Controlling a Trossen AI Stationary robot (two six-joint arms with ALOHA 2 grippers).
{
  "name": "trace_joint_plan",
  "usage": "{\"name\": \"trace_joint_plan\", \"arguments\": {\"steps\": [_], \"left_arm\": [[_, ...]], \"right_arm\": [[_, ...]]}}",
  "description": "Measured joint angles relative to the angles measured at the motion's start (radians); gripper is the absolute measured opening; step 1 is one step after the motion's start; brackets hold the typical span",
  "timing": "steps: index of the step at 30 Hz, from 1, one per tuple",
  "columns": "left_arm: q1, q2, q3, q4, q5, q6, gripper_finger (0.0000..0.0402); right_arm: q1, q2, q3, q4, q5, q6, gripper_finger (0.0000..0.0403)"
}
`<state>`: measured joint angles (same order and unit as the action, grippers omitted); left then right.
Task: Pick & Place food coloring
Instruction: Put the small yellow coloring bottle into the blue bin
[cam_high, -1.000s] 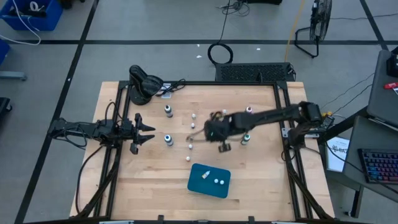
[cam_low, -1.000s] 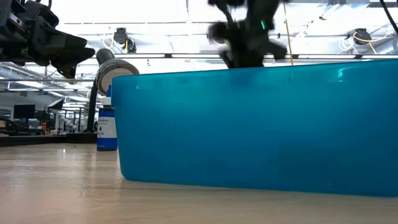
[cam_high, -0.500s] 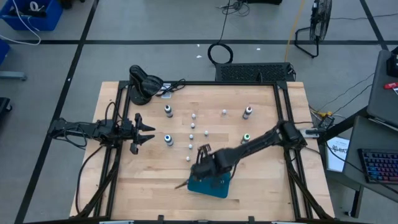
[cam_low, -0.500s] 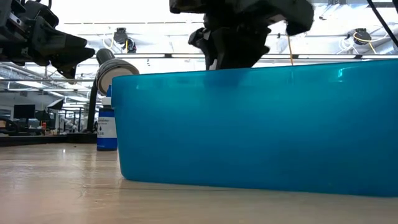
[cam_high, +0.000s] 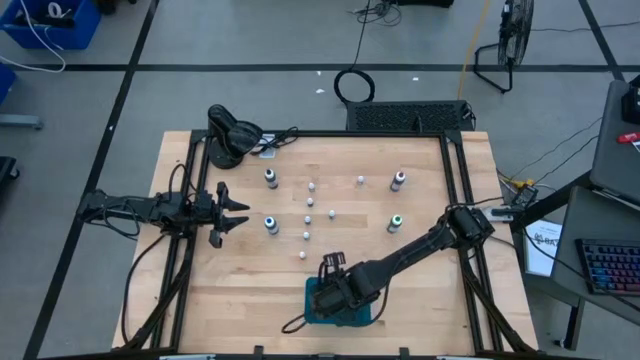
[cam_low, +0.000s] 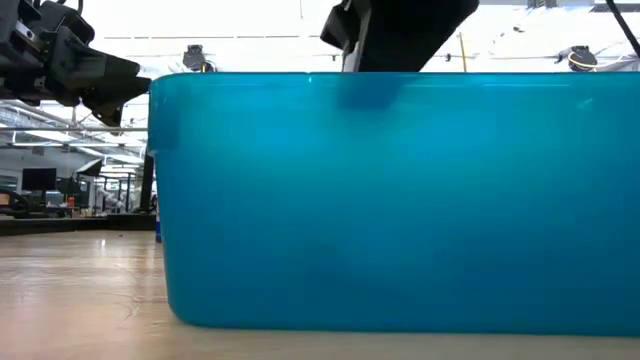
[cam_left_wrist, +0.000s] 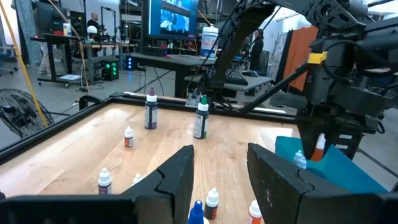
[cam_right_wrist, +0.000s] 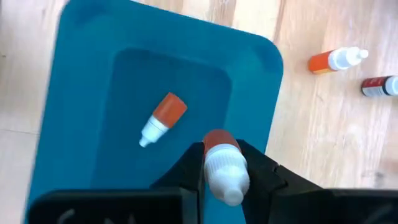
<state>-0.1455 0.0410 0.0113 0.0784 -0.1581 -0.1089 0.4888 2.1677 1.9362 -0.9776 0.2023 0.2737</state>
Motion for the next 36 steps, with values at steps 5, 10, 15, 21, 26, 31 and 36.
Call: {"name": "trace_joint_plan", "arguments": {"steps": [5, 10, 15, 21, 26, 31, 36], "left_arm": [[0.0, 0.0, 0.0, 0.0, 0.0, 0.0, 0.0152], [0.0, 0.0, 0.0, 0.0, 0.0, 0.0, 0.0152], [0.0, 0.0, 0.0, 0.0, 0.0, 0.0, 0.0152], [0.0, 0.0, 0.0, 0.0, 0.0, 0.0, 0.0152], [0.0, 0.0, 0.0, 0.0, 0.0, 0.0, 0.0152], [0.0, 0.0, 0.0, 0.0, 0.0, 0.0, 0.0152], [0.0, 0.0, 0.0, 0.0, 0.0, 0.0, 0.0152]], "right_arm": [[0.014, 0.012, -0.02, 0.015, -0.072, 0.051, 0.0052], [0.008, 0.038, -0.042, 0.001, -0.074, 0.061, 0.0052], [-0.012, 0.04, -0.089, 0.007, -0.077, 0.056, 0.0052], [-0.034, 0.04, -0.127, 0.012, -0.103, 0.051, 0.0052], [-0.044, 0.04, -0.154, 0.041, -0.144, 0.044, 0.0052], [-0.05, 0.04, -0.174, 0.096, -0.179, 0.053, 0.0056], [-0.05, 0.04, -0.174, 0.121, -0.179, 0.064, 0.0139]]}}
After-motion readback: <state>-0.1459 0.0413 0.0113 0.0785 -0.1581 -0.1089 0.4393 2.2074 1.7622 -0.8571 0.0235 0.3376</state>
